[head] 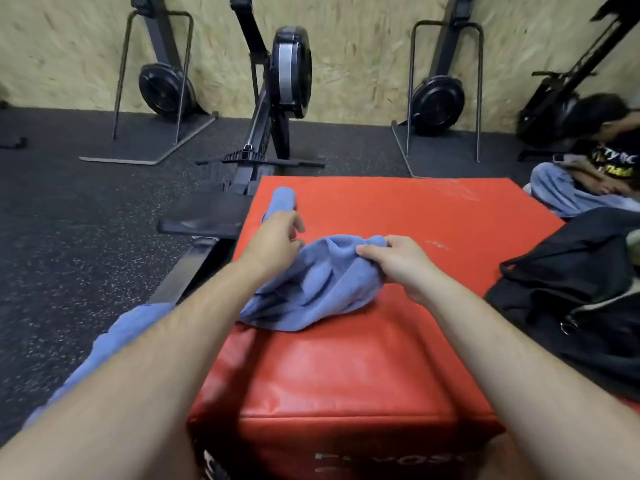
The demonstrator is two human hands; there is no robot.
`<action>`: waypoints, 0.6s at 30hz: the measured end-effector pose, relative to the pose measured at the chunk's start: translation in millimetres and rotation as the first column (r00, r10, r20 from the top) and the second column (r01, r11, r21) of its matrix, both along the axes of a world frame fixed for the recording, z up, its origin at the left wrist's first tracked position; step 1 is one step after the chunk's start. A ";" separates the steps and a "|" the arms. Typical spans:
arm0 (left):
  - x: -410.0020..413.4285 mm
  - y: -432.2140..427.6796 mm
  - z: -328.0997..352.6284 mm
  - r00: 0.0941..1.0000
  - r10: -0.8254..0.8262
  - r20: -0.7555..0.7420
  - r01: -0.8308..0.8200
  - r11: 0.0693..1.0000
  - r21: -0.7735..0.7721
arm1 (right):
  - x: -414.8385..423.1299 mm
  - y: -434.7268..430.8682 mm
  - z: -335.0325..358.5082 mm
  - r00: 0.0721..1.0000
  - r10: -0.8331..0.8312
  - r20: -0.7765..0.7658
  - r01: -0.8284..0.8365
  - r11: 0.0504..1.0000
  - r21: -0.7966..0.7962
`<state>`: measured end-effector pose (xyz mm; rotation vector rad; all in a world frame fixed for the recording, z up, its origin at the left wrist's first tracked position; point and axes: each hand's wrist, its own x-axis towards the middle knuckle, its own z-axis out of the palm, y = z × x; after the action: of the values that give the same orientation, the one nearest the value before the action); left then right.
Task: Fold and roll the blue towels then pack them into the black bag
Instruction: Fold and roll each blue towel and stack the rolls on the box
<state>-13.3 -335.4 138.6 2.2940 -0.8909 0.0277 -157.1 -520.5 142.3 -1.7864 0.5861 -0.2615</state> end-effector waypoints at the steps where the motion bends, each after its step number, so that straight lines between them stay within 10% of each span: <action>1: -1.3 -1.1 -13.1 1.000 0.002 -0.004 -0.001 0.997 0.078 | -0.8 -6.5 -12.6 0.998 -0.026 -0.049 0.025 1.000 -0.019; 4: -9.0 -3.3 -39.1 0.998 -0.063 0.000 0.059 0.946 0.319 | -3.4 -17.6 -34.4 0.983 -0.025 -0.184 0.005 0.994 -0.112; 13: -16.7 -9.7 -46.9 0.995 -0.026 -0.101 0.066 0.911 0.407 | -2.7 -32.4 -21.2 0.965 0.042 -0.259 -0.052 0.998 -0.032; 18: -7.0 -7.1 -28.9 0.991 0.029 -0.133 -0.005 0.985 0.173 | -13.7 -47.1 -21.4 0.972 0.017 -0.236 -0.034 0.997 -0.065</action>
<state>-20.3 -342.5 109.7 2.4305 -0.8317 -0.2029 -170.8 -567.6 120.8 -1.9048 0.7289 -0.0517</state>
